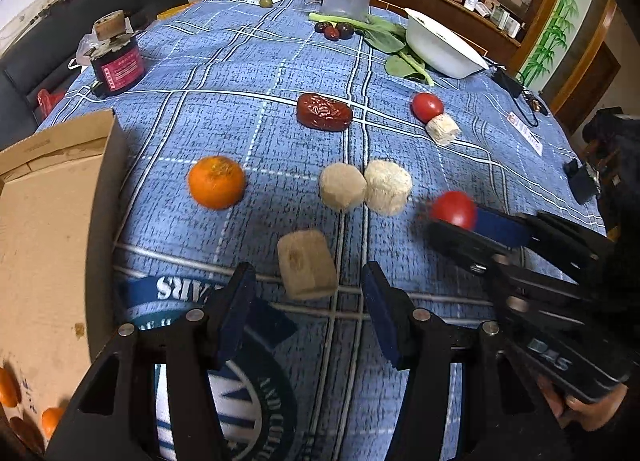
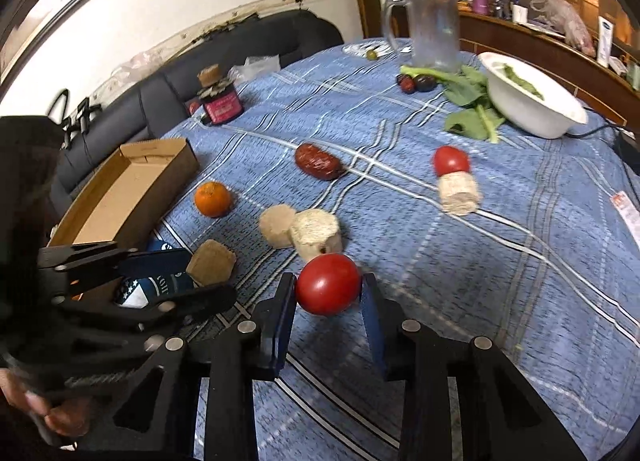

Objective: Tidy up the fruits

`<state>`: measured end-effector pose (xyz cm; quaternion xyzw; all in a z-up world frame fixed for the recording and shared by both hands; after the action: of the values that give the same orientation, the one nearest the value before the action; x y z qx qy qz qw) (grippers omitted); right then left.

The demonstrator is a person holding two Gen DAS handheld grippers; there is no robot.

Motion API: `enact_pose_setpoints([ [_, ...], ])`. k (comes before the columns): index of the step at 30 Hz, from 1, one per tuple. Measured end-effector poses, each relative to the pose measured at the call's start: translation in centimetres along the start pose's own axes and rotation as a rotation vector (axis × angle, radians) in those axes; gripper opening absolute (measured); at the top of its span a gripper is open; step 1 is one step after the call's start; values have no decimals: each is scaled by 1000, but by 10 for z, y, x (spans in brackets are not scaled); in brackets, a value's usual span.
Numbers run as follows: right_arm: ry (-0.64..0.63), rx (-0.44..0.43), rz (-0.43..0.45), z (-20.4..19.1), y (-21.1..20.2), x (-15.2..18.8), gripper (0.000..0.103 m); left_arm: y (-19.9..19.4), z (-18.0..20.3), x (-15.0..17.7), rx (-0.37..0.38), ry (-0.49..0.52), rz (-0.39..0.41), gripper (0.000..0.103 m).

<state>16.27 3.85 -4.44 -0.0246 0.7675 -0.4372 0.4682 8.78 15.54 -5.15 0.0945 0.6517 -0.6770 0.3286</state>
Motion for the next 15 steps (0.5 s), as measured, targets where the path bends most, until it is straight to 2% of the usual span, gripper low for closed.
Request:
enact_pose_setpoints([
  [3,17,4,15,5,-11,0,33,5,1,-2,-15,4,14,49],
  [5,24,4,25,6,-19,1,33,6,2,-4,-43,18,22,32],
  [6,26,4,29,6,-21,1,33,5,2,-4,-41,19,23,26],
  [8,29,5,36,4,-26,2,33,3,0,-3,-14,5,18,25],
  [15,28,-11,51,-9,-40,5,33,-26,-2,8,-29,18,67,25],
])
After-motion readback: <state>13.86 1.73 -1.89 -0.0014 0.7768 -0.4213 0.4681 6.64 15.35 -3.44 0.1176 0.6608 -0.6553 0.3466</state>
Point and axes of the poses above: each gripper's, at about its wrist camera, not at the fingertips, and y roughly the way its jaws point, z to its right, x to its underside, the point moved 2 cm from there along y, roughly the way its jaws point, and after that the axes turned 5 degrees about z, right-handed, at the moved point
